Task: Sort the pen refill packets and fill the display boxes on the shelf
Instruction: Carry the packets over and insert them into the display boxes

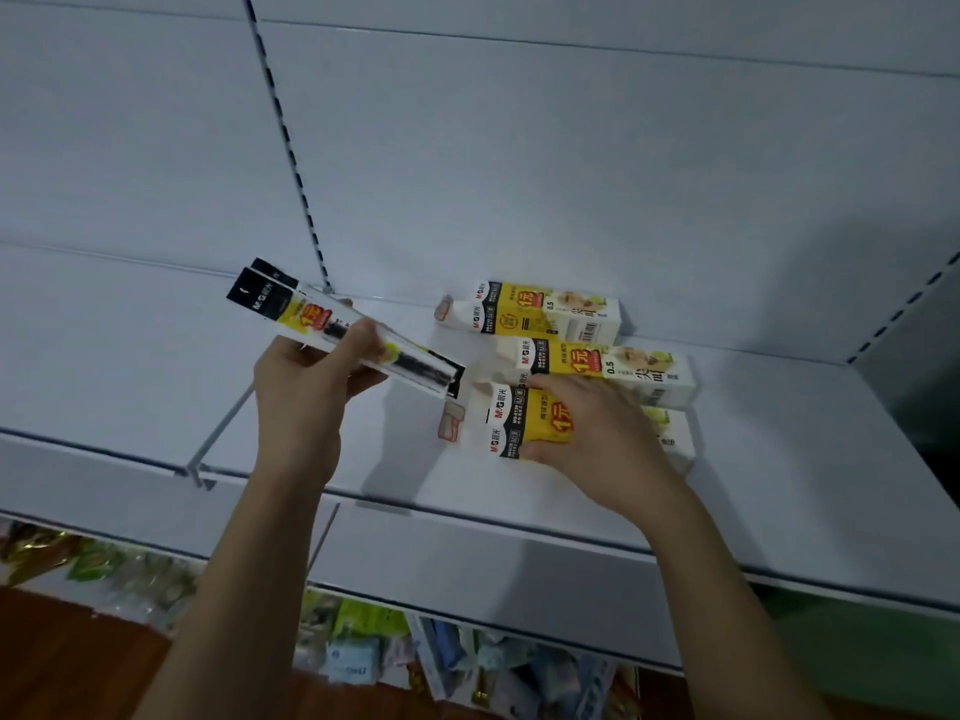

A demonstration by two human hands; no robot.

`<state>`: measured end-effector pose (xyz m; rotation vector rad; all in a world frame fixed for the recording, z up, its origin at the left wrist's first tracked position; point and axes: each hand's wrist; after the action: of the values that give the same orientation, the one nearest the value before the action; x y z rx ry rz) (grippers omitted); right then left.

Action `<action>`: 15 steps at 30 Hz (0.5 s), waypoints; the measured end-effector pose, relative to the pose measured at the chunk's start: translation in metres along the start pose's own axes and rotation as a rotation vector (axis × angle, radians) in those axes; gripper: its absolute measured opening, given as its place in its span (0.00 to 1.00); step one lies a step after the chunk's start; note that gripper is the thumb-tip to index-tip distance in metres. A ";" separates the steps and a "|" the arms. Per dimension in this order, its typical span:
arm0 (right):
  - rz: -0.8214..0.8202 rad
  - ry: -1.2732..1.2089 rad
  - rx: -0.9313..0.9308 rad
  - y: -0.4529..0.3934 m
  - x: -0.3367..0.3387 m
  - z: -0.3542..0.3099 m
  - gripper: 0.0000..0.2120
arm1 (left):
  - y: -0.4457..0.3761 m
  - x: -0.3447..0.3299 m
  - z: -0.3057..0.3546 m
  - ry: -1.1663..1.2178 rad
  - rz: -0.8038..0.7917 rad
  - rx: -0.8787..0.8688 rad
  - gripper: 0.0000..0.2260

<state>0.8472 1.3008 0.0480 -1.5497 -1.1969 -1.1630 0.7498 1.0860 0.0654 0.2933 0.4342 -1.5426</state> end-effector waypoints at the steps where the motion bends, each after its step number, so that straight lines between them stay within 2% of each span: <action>1: 0.013 -0.020 0.001 -0.001 0.000 0.001 0.32 | 0.001 0.000 0.002 0.003 0.008 -0.011 0.03; 3: 0.027 -0.155 -0.010 -0.003 0.000 0.005 0.30 | 0.002 -0.004 0.009 0.012 0.006 -0.026 0.02; 8: 0.137 -0.777 0.010 -0.006 0.016 0.005 0.25 | 0.002 -0.028 0.040 0.054 -0.033 -0.095 0.02; 15: 0.214 -0.957 0.030 -0.006 0.016 -0.005 0.26 | 0.008 -0.066 0.077 -0.003 -0.205 -0.216 0.05</action>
<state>0.8428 1.3001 0.0653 -2.2317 -1.5508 -0.2095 0.7663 1.1114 0.1625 0.0806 0.6391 -1.6782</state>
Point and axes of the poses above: each hand's wrist, its own y-axis away from the middle knuckle, its own x-axis out of the back of the hand, z = x × y, and after that the axes turned 13 degrees about y, right-handed
